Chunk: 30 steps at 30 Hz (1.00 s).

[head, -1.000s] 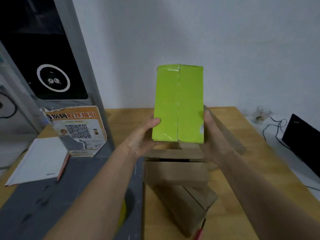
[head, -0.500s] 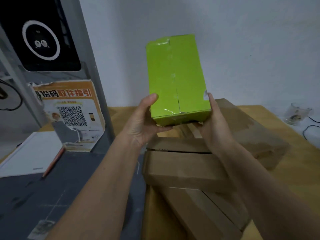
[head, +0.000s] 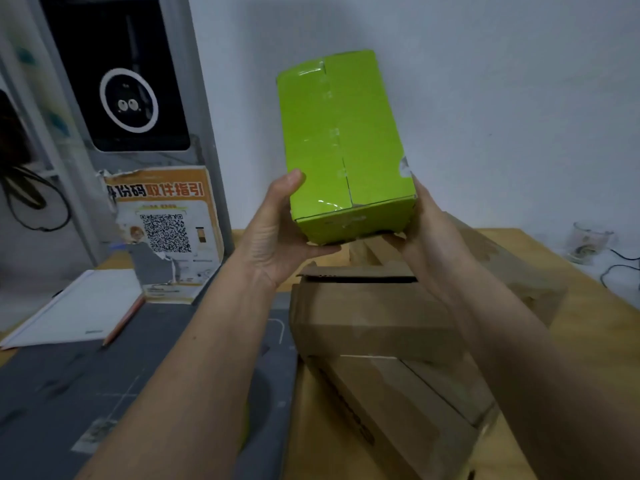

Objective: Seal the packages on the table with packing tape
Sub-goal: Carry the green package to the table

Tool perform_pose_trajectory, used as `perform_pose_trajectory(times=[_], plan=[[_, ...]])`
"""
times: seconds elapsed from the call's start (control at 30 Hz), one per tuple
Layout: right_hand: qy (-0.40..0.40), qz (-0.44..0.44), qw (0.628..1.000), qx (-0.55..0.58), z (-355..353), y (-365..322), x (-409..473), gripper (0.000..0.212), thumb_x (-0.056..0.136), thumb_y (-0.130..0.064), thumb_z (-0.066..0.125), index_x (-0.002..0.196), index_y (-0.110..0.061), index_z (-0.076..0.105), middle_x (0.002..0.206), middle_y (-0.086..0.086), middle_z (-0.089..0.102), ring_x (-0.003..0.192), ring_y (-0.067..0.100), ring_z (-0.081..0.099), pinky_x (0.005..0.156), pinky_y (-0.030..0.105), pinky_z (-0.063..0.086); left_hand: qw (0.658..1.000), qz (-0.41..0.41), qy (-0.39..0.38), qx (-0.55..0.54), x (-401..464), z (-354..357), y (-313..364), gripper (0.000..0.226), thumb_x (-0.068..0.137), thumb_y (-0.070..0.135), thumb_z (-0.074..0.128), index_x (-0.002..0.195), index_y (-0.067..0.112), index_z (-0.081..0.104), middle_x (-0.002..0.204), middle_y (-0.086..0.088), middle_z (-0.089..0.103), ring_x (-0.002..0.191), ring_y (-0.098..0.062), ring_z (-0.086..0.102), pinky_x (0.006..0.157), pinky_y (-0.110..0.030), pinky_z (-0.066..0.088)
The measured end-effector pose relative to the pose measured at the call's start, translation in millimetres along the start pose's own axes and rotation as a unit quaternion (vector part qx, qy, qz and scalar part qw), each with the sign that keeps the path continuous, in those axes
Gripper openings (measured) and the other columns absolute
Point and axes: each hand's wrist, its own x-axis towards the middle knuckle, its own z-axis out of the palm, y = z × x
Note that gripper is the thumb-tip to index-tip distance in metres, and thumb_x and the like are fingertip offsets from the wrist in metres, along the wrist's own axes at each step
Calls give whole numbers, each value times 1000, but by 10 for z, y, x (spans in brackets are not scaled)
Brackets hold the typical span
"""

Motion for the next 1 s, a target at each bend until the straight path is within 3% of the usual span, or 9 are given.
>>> perform_pose_trajectory(times=[0.1, 0.23, 0.33, 0.4, 0.53, 0.73, 0.87, 0.93, 1.0], plan=[[42, -13, 999, -12, 23, -119, -270, 54, 90, -52, 56, 134, -21, 49, 136, -1, 57, 111, 12, 62, 95, 37, 50, 999, 18, -33, -23, -331, 75, 82, 79, 37, 53, 89, 110, 27, 74, 126, -11, 66, 112, -39, 63, 96, -67, 41], [40, 6, 998, 45, 99, -262, -713, 39, 95, -36, 55, 128, -17, 54, 125, 4, 63, 104, 18, 64, 81, 38, 54, 990, 2, -114, -80, -806, 164, 70, 82, 52, 50, 87, 126, 21, 66, 139, -18, 55, 128, -47, 49, 99, -73, 34], [-53, 40, 993, 93, 105, -333, -1082, 44, 97, -39, 46, 133, -16, 59, 126, 5, 66, 110, 22, 64, 87, 38, 53, 980, -10, -151, -129, -1134, 176, -35, 84, 60, 49, 84, 134, 18, 60, 145, -20, 48, 132, -48, 43, 101, -77, 26], [-123, 77, 982, 121, 57, -308, -1312, 54, 94, -46, 46, 140, -18, 52, 137, 10, 58, 124, 31, 55, 99, 51, 44, 967, -22, -191, -168, -1330, 168, -137, 83, 67, 53, 77, 139, 18, 55, 148, -22, 43, 136, -50, 35, 102, -81, 17], [-236, 121, 932, 248, 15, -152, -1690, 85, 77, -52, 71, 148, -18, 40, 149, 17, 44, 137, 42, 39, 107, 65, 32, 936, -43, -259, -235, -1660, 213, -395, 79, 78, 60, 62, 142, 16, 50, 150, -24, 39, 139, -53, 26, 102, -82, 11], [-220, 150, 926, 269, 14, -103, -2015, 96, 56, -49, 89, 139, -16, 55, 144, 16, 51, 129, 36, 51, 101, 52, 46, 921, -64, -281, -261, -2018, 242, -694, 86, 79, 64, 59, 146, 13, 43, 152, -26, 32, 140, -54, 23, 104, -80, 10], [-145, 148, 945, 251, 6, -176, -2107, 76, 60, -40, 86, 129, -15, 64, 131, 14, 62, 119, 33, 60, 95, 50, 51, 963, -115, -153, -189, -2109, 274, -711, 85, 71, 66, 65, 133, 8, 59, 143, -30, 45, 129, -57, 40, 102, -75, 29], [-76, 130, 969, 195, -16, -223, -2131, 58, 73, -35, 73, 126, -14, 65, 124, 12, 67, 113, 29, 65, 91, 46, 54, 976, -191, 5, -101, -2093, 280, -698, 78, 75, 70, 54, 122, 9, 68, 132, -26, 56, 115, -51, 56, 97, -65, 42], [-19, 97, 987, 125, -36, -250, -2126, 61, 71, -27, 74, 129, -18, 60, 122, 8, 69, 110, 25, 66, 92, 42, 54, 968, -199, 153, -26, -2083, 275, -707, 66, 86, 67, 46, 124, 15, 63, 128, -17, 59, 107, -39, 60, 99, -57, 43]])
